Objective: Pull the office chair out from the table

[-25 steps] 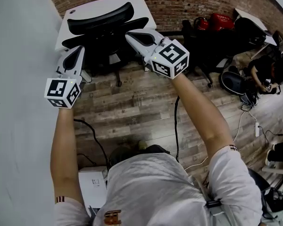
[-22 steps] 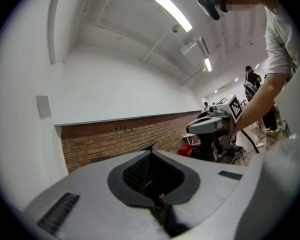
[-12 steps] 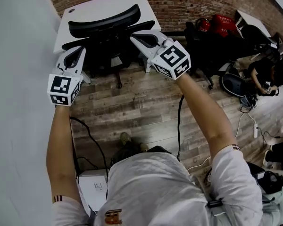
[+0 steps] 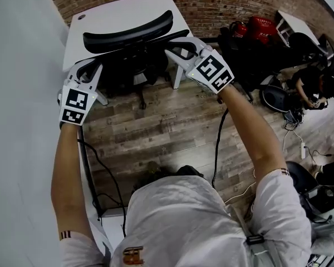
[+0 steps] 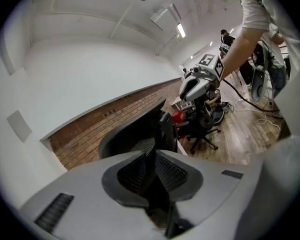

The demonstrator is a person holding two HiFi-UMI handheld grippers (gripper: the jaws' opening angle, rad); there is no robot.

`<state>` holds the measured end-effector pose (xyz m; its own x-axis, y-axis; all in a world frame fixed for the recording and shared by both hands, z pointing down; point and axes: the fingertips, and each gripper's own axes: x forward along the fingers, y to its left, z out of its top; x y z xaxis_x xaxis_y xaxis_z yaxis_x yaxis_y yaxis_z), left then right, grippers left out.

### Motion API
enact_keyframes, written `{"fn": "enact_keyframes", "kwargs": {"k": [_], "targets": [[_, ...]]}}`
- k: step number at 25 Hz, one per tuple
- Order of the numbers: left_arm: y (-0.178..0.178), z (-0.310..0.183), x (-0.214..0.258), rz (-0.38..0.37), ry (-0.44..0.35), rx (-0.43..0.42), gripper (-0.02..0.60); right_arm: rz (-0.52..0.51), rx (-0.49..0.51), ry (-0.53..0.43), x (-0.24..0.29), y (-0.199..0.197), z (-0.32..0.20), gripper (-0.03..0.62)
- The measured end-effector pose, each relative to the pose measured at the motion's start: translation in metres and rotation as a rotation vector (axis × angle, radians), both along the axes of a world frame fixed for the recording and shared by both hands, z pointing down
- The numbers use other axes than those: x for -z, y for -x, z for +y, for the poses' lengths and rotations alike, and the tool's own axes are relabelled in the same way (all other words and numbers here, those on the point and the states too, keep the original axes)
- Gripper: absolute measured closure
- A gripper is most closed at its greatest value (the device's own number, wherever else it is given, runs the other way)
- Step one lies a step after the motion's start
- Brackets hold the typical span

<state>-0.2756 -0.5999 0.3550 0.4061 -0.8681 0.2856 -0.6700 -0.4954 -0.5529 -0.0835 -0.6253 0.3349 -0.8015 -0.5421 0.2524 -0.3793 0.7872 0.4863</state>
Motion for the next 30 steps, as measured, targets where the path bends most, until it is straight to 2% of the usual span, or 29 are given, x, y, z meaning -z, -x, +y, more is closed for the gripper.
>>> {"fn": "enact_keyframes", "kwargs": {"k": [6, 12, 20, 26, 30], "targets": [[0.029, -0.025, -0.032, -0.164, 0.09, 0.011, 0.457, 0.149, -0.054, 0.013, -0.022, -0.015, -0.03, 0.472], [0.049, -0.048, -0.056, -0.279, 0.157, 0.019, 0.399, 0.279, -0.087, 0.025, -0.041, -0.031, -0.065, 0.411], [0.074, -0.073, -0.083, -0.378, 0.238, 0.039, 0.36, 0.44, -0.054, 0.051, -0.069, -0.041, -0.105, 0.336], [0.088, -0.095, -0.107, -0.469, 0.302, 0.005, 0.344, 0.566, -0.025, 0.075, -0.093, -0.045, -0.139, 0.326], [0.096, -0.108, -0.12, -0.497, 0.352, -0.017, 0.334, 0.635, -0.001, 0.102, -0.111, -0.042, -0.158, 0.326]]}}
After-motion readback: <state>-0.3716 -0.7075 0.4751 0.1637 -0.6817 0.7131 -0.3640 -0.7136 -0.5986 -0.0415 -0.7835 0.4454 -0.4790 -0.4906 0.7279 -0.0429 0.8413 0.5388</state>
